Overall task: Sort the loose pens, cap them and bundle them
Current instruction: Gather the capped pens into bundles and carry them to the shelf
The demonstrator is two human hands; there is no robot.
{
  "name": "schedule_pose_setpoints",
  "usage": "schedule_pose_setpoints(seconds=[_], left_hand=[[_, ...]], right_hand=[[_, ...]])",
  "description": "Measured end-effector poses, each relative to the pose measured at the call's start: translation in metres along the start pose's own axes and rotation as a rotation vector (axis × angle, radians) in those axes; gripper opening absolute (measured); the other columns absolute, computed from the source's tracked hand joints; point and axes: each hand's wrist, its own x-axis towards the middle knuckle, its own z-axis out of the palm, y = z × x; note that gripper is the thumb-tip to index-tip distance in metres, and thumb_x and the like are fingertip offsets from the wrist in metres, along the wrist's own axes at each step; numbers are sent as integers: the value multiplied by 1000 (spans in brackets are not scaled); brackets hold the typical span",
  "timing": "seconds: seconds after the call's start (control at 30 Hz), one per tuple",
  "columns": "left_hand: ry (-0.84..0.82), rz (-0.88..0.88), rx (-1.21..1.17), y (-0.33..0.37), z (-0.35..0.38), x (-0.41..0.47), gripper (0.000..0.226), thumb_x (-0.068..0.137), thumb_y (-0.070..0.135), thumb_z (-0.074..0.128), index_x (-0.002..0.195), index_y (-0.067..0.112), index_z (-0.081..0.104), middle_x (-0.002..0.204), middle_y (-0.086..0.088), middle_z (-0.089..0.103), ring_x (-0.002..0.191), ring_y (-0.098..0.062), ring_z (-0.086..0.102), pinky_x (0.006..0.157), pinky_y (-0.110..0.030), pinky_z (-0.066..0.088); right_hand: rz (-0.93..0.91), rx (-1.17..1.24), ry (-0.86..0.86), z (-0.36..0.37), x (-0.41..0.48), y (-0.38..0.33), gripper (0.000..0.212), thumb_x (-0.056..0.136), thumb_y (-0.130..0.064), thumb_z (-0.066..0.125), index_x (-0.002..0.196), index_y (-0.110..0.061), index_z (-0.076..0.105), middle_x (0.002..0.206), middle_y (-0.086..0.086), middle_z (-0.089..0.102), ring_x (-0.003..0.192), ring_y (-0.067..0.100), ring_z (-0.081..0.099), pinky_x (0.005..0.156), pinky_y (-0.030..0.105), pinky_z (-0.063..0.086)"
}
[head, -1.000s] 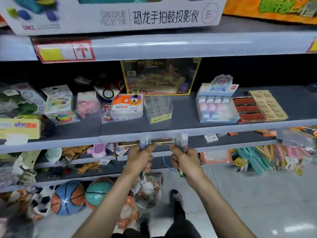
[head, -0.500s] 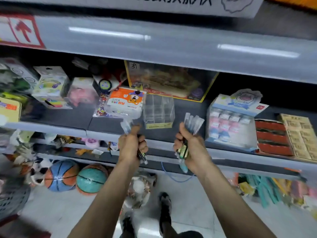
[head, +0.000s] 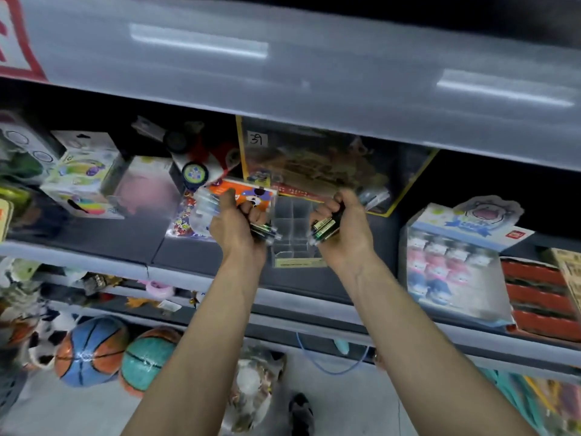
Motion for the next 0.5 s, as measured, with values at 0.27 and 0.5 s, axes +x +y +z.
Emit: schedule_pose_setpoints(seconds=[0.27, 0.5], left_hand=[[-63, 131, -21, -8, 20, 34, 35, 104, 13, 54, 74, 17, 38, 56, 1, 33, 43, -15, 31, 41, -24, 33], [-152, 483, 367, -24, 19, 60, 34, 100, 29, 67, 71, 22, 50, 56, 1, 48, 53, -18, 44, 53, -33, 36]], right_hand=[[-290, -21, -12, 22, 44, 4, 70, 91, -1, 73, 153, -6, 42, 94, 15, 59, 69, 25, 50, 65, 39, 45], [-505, -296, 29, 32, 74, 21, 43, 87, -21, 85, 126, -11, 70, 124, -4, 71, 112, 17, 67, 102, 38, 53]])
